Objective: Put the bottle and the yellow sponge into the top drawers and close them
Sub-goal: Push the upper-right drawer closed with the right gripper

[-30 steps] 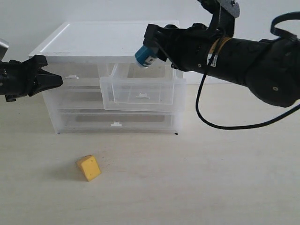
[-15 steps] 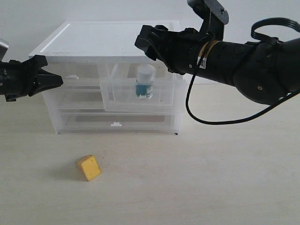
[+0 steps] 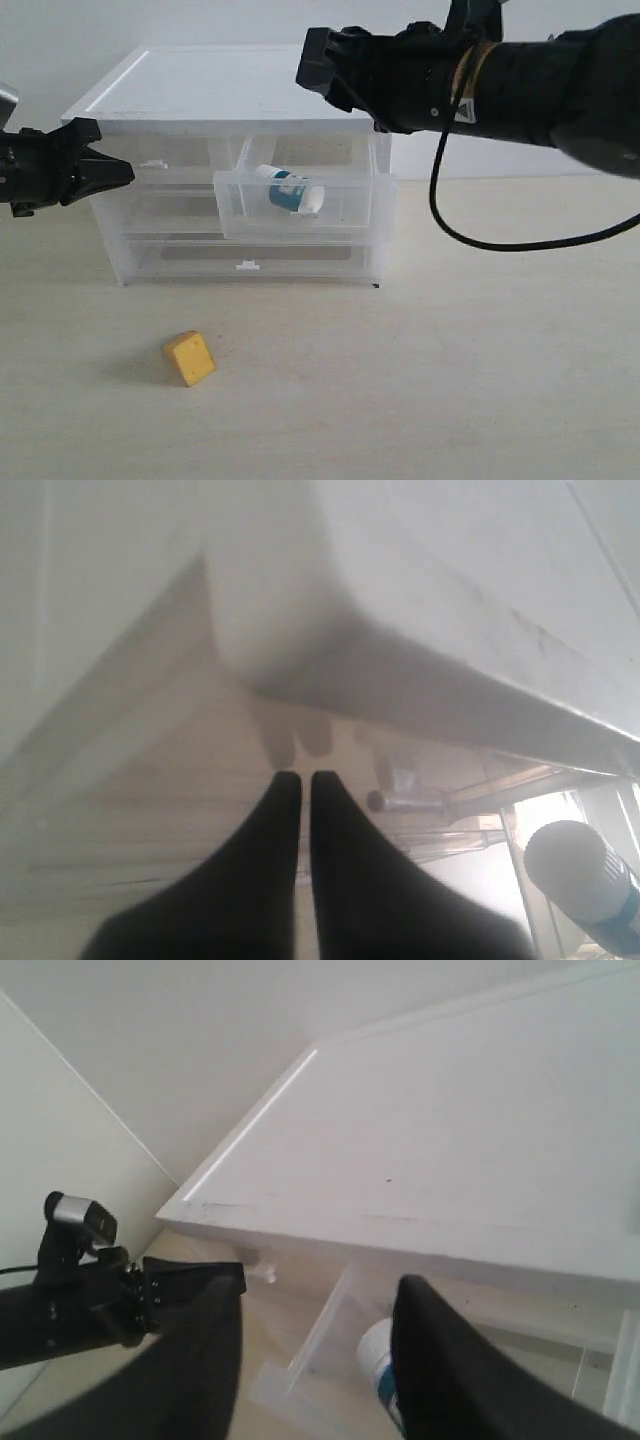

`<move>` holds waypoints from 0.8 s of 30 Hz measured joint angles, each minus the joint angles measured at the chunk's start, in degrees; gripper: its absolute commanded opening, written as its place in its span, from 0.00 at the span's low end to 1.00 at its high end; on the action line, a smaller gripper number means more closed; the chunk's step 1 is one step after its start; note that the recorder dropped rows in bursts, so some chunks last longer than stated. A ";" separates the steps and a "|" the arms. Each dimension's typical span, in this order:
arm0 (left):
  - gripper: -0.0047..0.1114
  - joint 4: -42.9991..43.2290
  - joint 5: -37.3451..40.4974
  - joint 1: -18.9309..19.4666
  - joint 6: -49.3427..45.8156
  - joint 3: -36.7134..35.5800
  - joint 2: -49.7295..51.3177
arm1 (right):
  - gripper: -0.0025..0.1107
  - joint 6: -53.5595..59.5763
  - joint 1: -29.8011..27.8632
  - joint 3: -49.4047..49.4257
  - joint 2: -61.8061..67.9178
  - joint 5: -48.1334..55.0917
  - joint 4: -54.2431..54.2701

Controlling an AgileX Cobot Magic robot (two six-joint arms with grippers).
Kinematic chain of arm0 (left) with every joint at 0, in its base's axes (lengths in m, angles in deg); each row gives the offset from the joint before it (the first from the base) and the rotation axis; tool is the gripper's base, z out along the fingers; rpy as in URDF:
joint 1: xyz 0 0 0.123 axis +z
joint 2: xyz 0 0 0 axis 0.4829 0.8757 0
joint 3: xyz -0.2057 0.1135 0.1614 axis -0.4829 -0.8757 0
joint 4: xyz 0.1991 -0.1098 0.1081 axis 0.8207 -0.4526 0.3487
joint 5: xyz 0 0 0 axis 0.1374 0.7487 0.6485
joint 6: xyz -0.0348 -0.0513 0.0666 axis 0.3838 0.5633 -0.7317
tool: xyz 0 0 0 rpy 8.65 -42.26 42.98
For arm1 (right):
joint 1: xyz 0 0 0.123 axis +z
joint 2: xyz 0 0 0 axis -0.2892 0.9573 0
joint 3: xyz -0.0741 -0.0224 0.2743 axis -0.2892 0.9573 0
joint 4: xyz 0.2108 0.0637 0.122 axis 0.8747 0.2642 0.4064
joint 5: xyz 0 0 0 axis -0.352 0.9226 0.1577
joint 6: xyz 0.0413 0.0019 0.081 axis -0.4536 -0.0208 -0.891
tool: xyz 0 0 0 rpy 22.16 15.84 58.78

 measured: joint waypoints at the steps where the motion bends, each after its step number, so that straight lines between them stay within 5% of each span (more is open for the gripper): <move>1: 0.07 0.00 0.00 0.00 -0.12 0.00 0.00 | 0.06 -5.61 0.00 0.43 -1.79 0.71 -6.55; 5: 0.07 -0.11 0.00 0.00 -0.27 0.00 0.00 | 0.05 -22.15 0.00 5.03 -4.98 -2.30 -27.27; 10: 0.07 -0.11 0.00 0.00 -0.27 0.00 0.00 | 0.10 -31.09 0.00 10.59 -4.79 -4.40 -38.55; 15: 0.07 -0.11 0.00 0.00 -0.27 0.00 0.00 | 0.10 -31.54 0.00 11.33 -2.69 -1.98 -39.15; 24: 0.07 -0.11 0.00 0.00 -0.27 0.00 0.00 | 0.10 -9.67 0.00 5.55 6.39 2.26 -16.70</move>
